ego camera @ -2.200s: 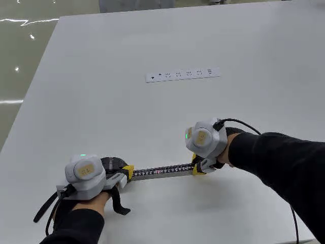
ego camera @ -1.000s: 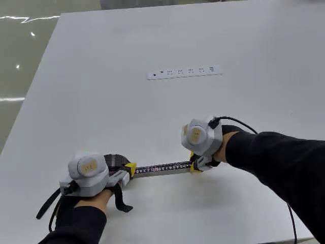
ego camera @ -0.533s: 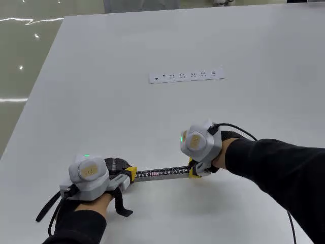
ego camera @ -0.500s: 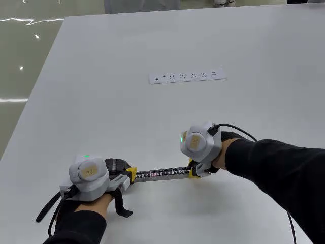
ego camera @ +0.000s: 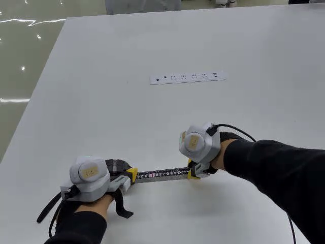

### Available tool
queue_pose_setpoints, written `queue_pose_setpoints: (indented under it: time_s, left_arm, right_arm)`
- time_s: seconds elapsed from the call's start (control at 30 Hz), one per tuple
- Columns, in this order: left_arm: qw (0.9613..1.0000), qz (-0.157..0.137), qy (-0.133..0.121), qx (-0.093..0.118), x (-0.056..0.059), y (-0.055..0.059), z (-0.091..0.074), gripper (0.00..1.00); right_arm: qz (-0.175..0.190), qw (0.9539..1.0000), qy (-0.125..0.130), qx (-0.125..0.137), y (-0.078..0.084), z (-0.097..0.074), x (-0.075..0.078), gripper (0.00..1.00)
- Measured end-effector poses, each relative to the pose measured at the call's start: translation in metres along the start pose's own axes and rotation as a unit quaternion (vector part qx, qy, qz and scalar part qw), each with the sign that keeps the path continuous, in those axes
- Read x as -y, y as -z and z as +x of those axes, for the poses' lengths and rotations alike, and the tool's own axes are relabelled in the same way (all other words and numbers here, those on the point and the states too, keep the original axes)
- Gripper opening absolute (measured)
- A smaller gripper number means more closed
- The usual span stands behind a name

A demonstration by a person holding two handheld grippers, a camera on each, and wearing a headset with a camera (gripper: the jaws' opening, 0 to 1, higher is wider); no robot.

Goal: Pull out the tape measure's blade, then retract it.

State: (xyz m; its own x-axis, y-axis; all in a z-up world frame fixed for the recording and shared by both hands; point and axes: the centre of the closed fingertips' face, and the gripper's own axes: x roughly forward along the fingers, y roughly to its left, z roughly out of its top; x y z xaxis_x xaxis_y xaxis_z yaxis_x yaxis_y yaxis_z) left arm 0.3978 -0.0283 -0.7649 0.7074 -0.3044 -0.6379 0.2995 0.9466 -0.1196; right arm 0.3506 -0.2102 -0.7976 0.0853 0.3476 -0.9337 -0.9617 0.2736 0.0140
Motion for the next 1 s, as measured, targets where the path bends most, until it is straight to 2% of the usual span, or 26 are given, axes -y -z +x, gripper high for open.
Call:
queue_pose_setpoints:
  time_s: [0.53,1.0]
  left_arm:
    - [0.9999,-0.009,0.011,-0.005,0.0004,0.0004,-0.0003,0.59]
    - [1.0000,0.004,0.005,-0.001,0.0007,-0.0006,0.0004,0.59]
  right_arm:
    - [0.000,1.0000,0.001,0.009,-0.0041,0.0010,-0.0003,0.08]
    - [-0.005,1.0000,0.003,0.003,-0.0079,0.0021,0.0002,0.09]
